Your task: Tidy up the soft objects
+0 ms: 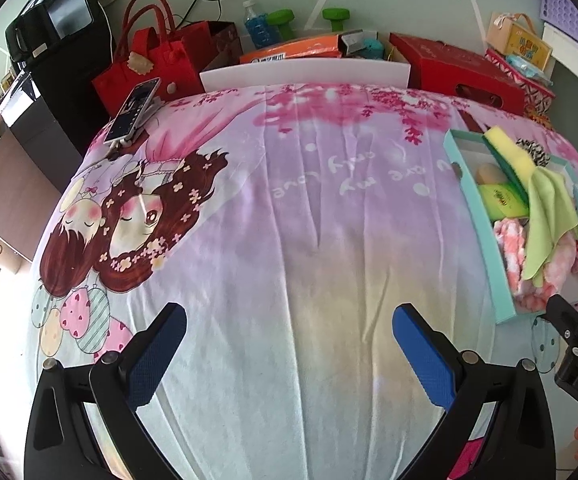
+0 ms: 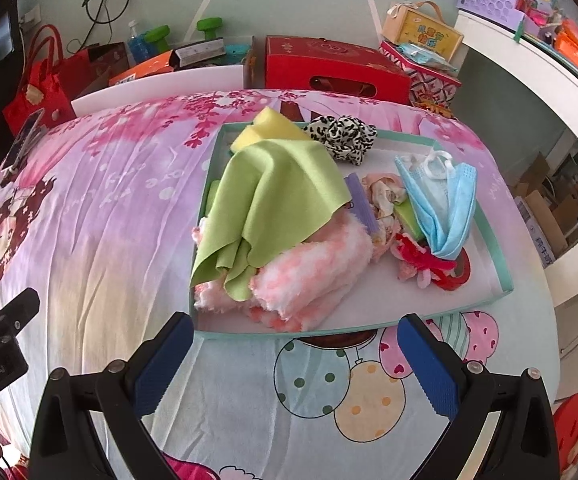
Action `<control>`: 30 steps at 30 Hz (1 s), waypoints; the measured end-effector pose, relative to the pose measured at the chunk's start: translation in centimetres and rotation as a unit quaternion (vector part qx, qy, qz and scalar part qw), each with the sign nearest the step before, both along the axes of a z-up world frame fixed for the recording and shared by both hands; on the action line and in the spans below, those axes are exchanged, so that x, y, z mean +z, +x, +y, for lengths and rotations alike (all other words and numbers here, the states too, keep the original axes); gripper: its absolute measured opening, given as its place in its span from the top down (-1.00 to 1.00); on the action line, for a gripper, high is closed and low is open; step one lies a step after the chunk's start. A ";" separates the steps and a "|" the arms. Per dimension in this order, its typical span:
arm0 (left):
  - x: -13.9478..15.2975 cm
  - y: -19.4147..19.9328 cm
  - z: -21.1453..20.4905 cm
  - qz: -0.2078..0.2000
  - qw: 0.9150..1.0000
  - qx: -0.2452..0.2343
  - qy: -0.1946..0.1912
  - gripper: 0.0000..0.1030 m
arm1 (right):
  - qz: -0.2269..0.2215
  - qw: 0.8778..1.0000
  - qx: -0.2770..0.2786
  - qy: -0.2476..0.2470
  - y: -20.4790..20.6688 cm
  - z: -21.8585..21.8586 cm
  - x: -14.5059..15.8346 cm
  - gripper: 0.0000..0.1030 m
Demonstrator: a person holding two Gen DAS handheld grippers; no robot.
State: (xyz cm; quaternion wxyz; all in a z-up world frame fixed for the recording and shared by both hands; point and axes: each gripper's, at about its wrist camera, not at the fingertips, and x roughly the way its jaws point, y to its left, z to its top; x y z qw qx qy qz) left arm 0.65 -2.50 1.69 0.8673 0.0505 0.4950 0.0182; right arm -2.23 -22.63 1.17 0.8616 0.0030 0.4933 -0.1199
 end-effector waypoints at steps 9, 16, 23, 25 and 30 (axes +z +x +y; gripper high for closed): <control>-1.4 0.7 0.6 0.036 0.999 0.015 0.010 -0.99 | 0.008 1.000 0.011 -0.004 0.2 0.3 -0.3 -1.00; -1.8 0.9 0.6 0.049 0.999 0.012 0.000 -0.99 | 0.011 1.000 0.015 -0.005 0.2 0.4 -0.4 -1.00; -1.9 0.9 0.5 0.051 0.999 0.012 0.005 -0.99 | 0.008 1.000 0.016 -0.005 0.1 0.4 -0.3 -1.00; -1.9 0.9 0.5 0.052 0.999 0.011 0.006 -0.99 | 0.008 1.000 0.015 -0.006 0.1 0.3 -0.3 -1.00; -2.1 0.9 0.4 0.060 0.998 0.006 0.003 -0.99 | 0.011 1.000 0.014 -0.009 0.1 0.2 -0.4 -1.00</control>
